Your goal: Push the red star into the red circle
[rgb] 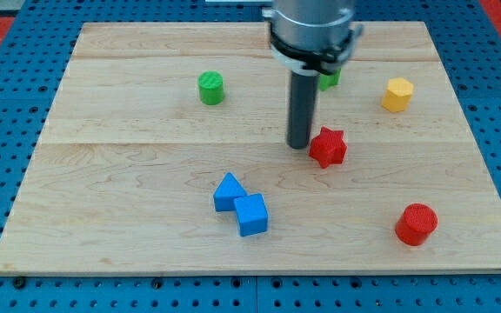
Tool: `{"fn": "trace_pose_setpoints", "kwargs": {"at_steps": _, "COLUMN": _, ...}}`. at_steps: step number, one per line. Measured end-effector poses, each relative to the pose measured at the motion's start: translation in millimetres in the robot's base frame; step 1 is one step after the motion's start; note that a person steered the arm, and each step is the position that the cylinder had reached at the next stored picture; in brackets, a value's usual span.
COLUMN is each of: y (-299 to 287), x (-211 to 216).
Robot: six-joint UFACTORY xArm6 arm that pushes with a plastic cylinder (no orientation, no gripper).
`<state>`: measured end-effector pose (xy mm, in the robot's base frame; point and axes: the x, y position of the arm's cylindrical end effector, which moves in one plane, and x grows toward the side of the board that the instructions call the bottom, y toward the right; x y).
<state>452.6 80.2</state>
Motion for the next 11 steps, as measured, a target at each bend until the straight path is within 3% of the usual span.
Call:
{"fn": "trace_pose_setpoints", "kwargs": {"at_steps": 2, "y": 47.1, "x": -14.0}}
{"fn": "trace_pose_setpoints", "kwargs": {"at_steps": 4, "y": 69.8, "x": 39.4}}
{"fn": "trace_pose_setpoints", "kwargs": {"at_steps": 6, "y": 79.0, "x": 63.4}}
{"fn": "trace_pose_setpoints", "kwargs": {"at_steps": 11, "y": 70.2, "x": 52.0}}
